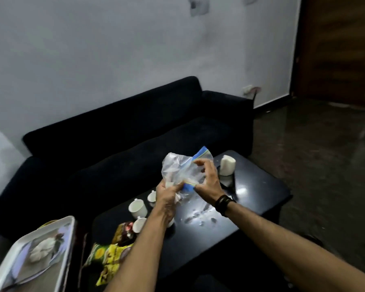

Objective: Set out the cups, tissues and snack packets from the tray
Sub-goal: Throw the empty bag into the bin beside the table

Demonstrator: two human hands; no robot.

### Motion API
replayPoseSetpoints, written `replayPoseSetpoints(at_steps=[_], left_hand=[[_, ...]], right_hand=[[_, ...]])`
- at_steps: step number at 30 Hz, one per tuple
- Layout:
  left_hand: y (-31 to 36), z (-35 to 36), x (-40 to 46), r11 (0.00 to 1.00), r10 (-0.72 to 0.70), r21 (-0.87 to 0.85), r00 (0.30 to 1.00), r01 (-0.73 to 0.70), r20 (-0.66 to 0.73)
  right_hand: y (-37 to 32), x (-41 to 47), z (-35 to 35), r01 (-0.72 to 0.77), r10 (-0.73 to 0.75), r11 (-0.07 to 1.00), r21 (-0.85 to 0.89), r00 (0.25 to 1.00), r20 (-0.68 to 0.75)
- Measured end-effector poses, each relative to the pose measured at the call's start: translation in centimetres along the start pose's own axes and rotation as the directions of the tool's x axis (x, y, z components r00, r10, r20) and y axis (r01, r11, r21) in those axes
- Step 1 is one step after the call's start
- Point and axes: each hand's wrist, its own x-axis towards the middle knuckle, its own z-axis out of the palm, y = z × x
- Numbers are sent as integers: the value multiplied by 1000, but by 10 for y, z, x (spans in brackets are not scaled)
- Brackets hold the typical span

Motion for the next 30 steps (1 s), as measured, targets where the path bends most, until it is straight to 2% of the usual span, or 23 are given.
replayPoseSetpoints(at_steps=[3,5,8,12,15,17,20,22,27,30], left_hand=[[-12,48,3,1000,16,-12,999,-16,29],[-22,75,0,999,-29,39,991,24,130],[-47,111,-4,973,-124,222,959,67,255],[-83,153,-4,886,-227,463,900,31,374],[-110,172,-6,761,-358,646,791,-61,496],[-133,181,-8,703,-417,703,739,-108,530],[-163,184,-9,640,-469,758,718,-124,514],[-184,179,-8,606,-496,786,712,-126,497],[-239,153,-1,509,-529,842,708,-177,469],[-268,142,4,422,-584,882,681,-211,442]], right_hand=[[22,-7,-48,-178,129,965,191,961,242],[34,-15,-71,-145,105,983,113,948,302],[51,-21,-103,-45,51,998,-42,986,159],[73,-34,-158,-101,99,981,-164,995,-22],[93,-50,-202,-189,150,938,-290,977,-151],[115,-65,-234,-343,281,886,-313,933,-226],[158,-90,-273,-535,451,760,-369,843,-293],[184,-110,-288,-612,545,677,-408,790,-280],[240,-162,-298,-624,667,434,-650,707,-233],[266,-186,-291,-594,716,362,-718,670,-194]])
